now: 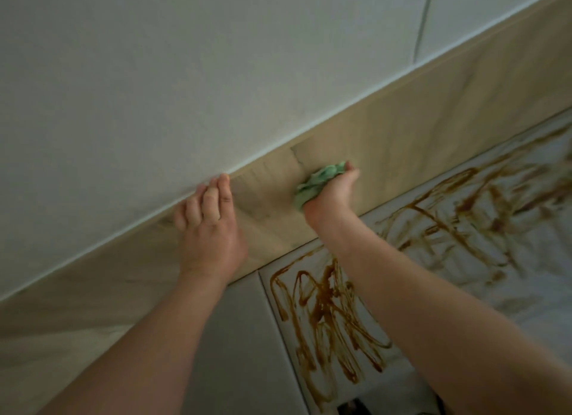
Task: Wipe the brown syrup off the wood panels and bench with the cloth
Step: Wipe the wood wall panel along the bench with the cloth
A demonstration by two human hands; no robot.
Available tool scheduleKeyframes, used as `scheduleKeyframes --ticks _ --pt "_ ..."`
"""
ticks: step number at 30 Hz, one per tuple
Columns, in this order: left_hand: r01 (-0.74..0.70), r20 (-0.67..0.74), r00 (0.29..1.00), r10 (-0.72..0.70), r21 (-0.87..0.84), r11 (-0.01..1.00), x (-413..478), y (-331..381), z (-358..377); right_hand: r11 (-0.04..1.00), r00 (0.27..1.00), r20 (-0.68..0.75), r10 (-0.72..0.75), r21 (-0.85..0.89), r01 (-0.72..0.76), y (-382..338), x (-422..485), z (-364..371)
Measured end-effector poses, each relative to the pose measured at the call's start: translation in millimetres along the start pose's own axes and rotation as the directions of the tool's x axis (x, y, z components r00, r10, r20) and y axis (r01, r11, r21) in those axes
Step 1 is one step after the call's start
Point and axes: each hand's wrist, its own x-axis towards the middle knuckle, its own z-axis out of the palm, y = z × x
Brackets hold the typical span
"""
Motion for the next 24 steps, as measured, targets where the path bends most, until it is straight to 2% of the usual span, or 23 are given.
scheduleKeyframes --ticks 1,3,4,6,8,10,12,13,15,16,17,18,19,20,22,24 --pt "-0.038 0.035 0.999 0.036 0.039 0.999 1 -2 -10 0.999 0.999 0.055 0.005 -0.045 -0.002 9 -12 5" --pt "-0.136 0.068 0.989 0.129 0.125 0.983 11 -1 -33 0.988 0.985 0.157 -0.066 -0.125 0.086 8 -26 13" --pt "-0.183 0.056 0.983 0.176 0.149 0.972 18 1 -43 0.980 0.978 0.171 -0.119 -0.135 0.143 -5 -33 16" --pt "-0.298 0.020 0.954 0.299 0.158 0.941 35 11 -59 0.933 0.939 0.120 -0.323 -0.126 0.337 -46 -29 13" --pt "-0.460 -0.001 0.884 0.468 0.180 0.870 60 31 -67 0.840 0.854 0.073 -0.515 -0.156 0.519 -94 -8 2" --pt "-0.608 -0.005 0.782 0.624 0.215 0.764 89 57 -71 0.795 0.820 -0.004 -0.573 -0.244 0.555 -120 20 -9" --pt "-0.708 0.003 0.685 0.728 0.237 0.665 115 83 -73 0.741 0.800 0.078 -0.594 -0.333 0.583 -101 25 -14" --pt "-0.736 0.015 0.653 0.758 0.248 0.629 129 95 -74 0.659 0.762 0.208 -0.613 -0.397 0.639 -77 20 -17" --pt "-0.771 0.024 0.611 0.792 0.247 0.587 147 114 -79 0.382 0.609 0.492 -0.623 -0.487 0.785 -36 2 -31" --pt "-0.789 0.000 0.580 0.815 0.251 0.561 152 120 -81 0.267 0.539 0.581 -0.610 -0.490 0.830 -31 1 -39" --pt "-0.805 -0.031 0.541 0.841 0.269 0.528 157 126 -81 0.204 0.499 0.606 -0.620 -0.490 0.848 -41 14 -43" --pt "-0.823 -0.046 0.503 0.863 0.278 0.495 162 132 -82 0.193 0.499 0.570 -0.653 -0.511 0.838 -62 30 -44" --pt "-0.827 -0.052 0.485 0.873 0.298 0.477 167 138 -82 0.241 0.531 0.482 -0.696 -0.541 0.806 -89 44 -41" --pt "-0.820 -0.035 0.490 0.871 0.320 0.474 172 143 -81 0.336 0.575 0.359 -0.735 -0.544 0.769 -118 54 -36" --pt "-0.795 0.099 0.546 0.832 0.375 0.477 179 157 -76 0.550 0.674 0.118 -0.729 -0.484 0.681 -167 72 -37" --pt "-0.749 0.195 0.596 0.779 0.485 0.452 182 161 -69 0.639 0.729 0.050 -0.682 -0.445 0.628 -187 75 -37"
